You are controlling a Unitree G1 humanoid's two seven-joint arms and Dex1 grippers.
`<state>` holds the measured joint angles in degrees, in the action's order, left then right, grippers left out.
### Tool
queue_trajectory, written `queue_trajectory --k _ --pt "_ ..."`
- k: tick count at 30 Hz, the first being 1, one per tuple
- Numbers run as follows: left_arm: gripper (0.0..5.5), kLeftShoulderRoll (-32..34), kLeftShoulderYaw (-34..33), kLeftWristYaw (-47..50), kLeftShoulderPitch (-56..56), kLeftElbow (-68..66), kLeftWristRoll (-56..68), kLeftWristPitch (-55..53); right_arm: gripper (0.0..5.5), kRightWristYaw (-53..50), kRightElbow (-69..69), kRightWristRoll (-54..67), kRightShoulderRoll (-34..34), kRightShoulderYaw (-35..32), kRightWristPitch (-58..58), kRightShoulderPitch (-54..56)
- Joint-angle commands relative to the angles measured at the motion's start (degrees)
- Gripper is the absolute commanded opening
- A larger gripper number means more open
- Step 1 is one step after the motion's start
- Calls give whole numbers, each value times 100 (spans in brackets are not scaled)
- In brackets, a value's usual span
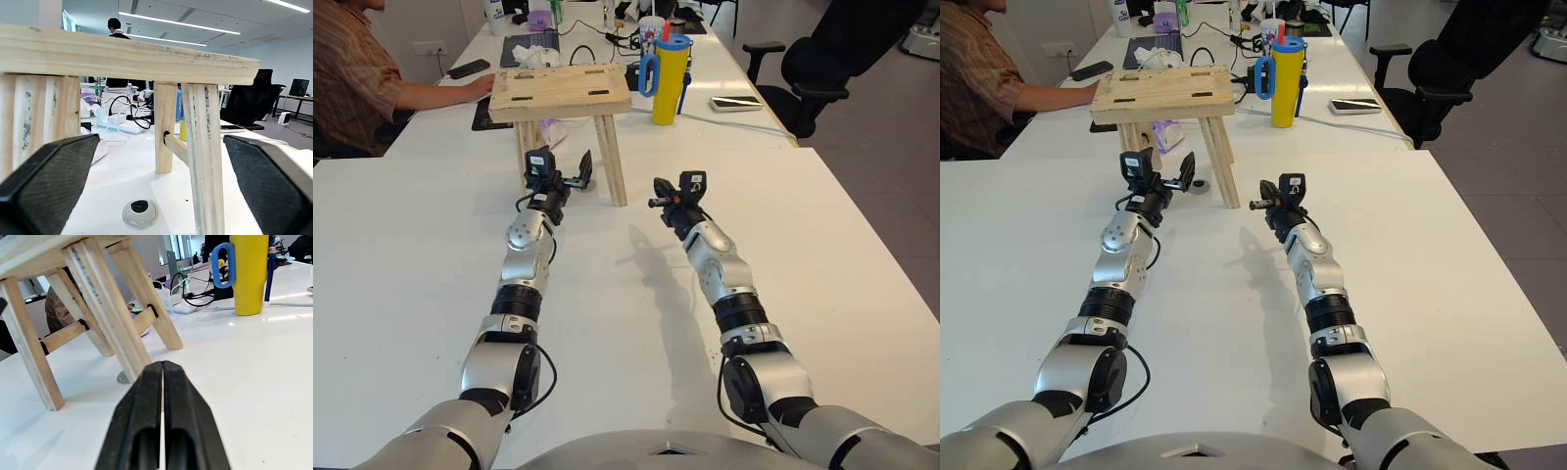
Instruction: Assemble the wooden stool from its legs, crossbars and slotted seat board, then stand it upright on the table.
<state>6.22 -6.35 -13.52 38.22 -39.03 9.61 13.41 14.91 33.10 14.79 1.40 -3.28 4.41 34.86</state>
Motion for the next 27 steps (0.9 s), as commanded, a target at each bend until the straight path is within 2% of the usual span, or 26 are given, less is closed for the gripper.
queue_trajectory --k 1,9,15,27 --pt "469 199 54 -17 186 22 -170 -198 0 -113 116 -237 151 116 -282 203" --pt "469 152 111 96 -76 442 -234 -632 0 -353 -150 -556 351 294 -203 -63" --pt "469 121 159 68 -80 94 -311 -716 0 -253 167 -496 168 88 -295 106" --pt "469 -481 532 566 21 -410 -750 -308 0 -203 880 -599 -302 -170 -514 588"
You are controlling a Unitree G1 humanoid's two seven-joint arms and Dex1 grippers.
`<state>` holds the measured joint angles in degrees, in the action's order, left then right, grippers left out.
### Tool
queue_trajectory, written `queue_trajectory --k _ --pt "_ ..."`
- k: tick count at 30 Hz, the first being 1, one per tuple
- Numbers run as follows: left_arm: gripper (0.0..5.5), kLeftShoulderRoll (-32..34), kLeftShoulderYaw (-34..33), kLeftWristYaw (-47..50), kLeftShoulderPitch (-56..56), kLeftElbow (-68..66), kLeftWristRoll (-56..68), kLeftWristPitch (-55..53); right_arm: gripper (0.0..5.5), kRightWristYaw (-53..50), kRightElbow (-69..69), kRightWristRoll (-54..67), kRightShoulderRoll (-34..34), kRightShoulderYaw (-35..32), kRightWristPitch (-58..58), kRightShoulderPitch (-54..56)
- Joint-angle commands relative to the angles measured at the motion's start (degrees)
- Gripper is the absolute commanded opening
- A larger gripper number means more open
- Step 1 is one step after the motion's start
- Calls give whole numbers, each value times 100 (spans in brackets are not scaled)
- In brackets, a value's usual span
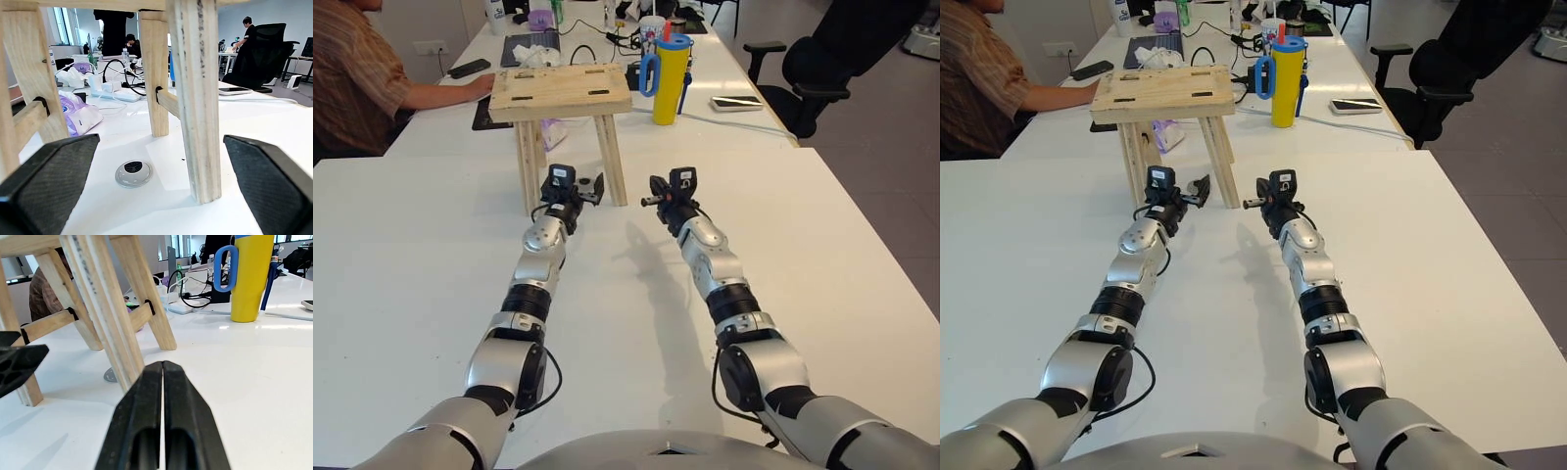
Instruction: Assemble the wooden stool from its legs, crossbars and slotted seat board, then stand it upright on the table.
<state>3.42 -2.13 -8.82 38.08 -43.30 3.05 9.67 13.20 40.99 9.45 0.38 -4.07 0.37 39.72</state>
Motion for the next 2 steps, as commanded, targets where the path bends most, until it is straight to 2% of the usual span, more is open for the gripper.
queue_trajectory --k 1,2 --pt "469 -255 139 124 10 86 -112 84 0 -89 114 -92 -238 -105 -123 92" --pt "469 -305 176 173 -23 163 -151 92 0 -125 135 -100 -260 -114 -119 93"
